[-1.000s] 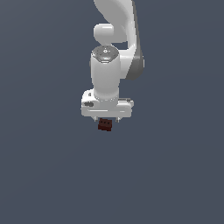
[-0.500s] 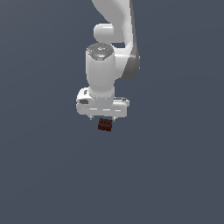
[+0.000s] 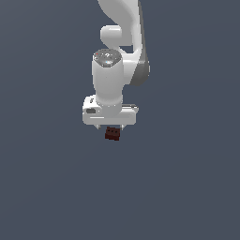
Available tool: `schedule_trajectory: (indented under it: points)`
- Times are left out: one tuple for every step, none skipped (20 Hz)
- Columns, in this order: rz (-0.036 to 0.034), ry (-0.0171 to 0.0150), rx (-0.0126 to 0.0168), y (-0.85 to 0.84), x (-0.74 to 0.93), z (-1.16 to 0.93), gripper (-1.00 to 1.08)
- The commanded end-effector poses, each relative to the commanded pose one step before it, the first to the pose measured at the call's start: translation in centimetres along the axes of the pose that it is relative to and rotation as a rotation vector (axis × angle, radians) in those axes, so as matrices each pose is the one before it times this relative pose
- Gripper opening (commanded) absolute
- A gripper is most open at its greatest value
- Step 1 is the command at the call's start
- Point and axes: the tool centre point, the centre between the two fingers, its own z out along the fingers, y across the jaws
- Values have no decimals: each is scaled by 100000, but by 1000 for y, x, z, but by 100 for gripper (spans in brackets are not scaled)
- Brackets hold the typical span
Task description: Pick up the object and move it to a goal position.
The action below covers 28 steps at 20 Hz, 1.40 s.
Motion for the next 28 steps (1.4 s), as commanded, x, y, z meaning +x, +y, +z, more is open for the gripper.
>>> schedule_trajectory:
  points:
    - [-3731,-199,-4,30,-178,341,100]
    - [-1799,-86,1,12,-85,159,100]
    - [-1936,-92,4,10,-92,171,100]
    - [-2073,-97,9,7,-98,182,100]
    - [-2211,-103,15,4,-105,193,100]
    - [-2349,-107,20,1,-112,205,100]
    - [-2488,-112,26,-3,-119,216,100]
    - [-2625,-116,34,-7,-126,226,100]
    - [-2697,-116,41,-12,-130,232,100]
    - [-2699,-113,47,-17,-130,230,100]
    - [-2701,-110,53,-23,-129,229,100]
    - [-2702,-106,59,-27,-129,228,100]
    - [-2703,-102,64,-32,-129,227,100]
    - [-2705,-98,70,-38,-128,226,100]
    - [-2705,-94,75,-42,-127,225,100]
    - [-2706,-89,80,-47,-126,224,100]
    - [-2709,-84,85,-53,-124,223,100]
    - [-2709,-79,90,-57,-123,221,100]
    - [-2710,-74,94,-62,-121,220,100]
    - [-2712,-69,98,-67,-119,219,100]
    - [-2712,-63,102,-71,-117,218,100]
    - [-2714,-58,106,-76,-115,216,100]
    - [-2715,-52,110,-80,-113,215,100]
    - [-2716,-46,113,-85,-110,214,100]
    - [-2717,-40,116,-89,-108,213,100]
    - [-2718,-33,119,-93,-105,211,100]
    - [-2719,-27,122,-98,-102,210,100]
    - [-2720,-20,124,-102,-98,209,100]
